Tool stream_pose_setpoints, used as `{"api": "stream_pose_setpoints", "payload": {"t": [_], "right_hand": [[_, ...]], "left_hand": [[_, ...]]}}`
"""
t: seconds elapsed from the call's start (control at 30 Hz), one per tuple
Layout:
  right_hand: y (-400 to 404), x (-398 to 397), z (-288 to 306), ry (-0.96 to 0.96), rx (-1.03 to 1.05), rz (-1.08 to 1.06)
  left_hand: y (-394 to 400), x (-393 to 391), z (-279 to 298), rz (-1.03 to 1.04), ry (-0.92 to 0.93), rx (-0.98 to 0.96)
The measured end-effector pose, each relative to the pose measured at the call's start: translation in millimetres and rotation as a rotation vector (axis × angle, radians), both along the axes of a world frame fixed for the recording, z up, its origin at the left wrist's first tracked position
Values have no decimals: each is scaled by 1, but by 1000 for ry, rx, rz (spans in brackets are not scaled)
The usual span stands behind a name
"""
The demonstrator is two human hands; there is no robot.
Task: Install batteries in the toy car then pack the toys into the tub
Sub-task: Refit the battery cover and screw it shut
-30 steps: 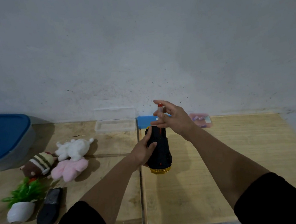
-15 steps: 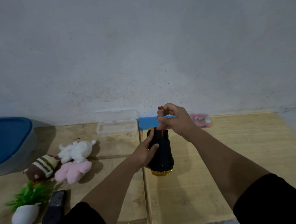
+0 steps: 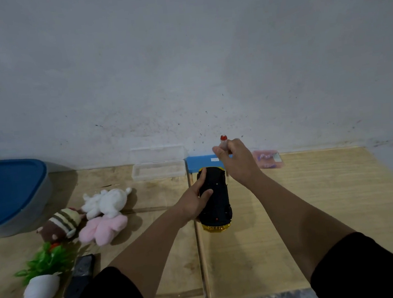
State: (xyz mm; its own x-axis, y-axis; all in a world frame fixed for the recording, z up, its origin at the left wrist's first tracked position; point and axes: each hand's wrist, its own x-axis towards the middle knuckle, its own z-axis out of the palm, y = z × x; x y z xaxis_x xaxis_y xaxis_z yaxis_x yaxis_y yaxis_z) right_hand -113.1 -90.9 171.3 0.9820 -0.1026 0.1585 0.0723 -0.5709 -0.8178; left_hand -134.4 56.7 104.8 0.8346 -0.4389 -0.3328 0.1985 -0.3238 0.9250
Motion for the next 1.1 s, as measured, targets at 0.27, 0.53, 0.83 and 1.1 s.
{"api": "stream_pose_setpoints", "payload": {"t": [0.27, 0.53, 0.83, 1.1], "right_hand": [[-10, -20, -21, 204, -266, 61], [-12, -47, -48, 409, 155, 100], [-43, -61, -59, 406, 562, 104], [-63, -73, -65, 290, 202, 86]], "left_hand": [[8, 7, 1, 22, -3, 4], [-2, -2, -4, 51, -24, -180], [-23, -30, -20, 155, 509, -425], [-47, -67, -22, 298, 232, -131]]}}
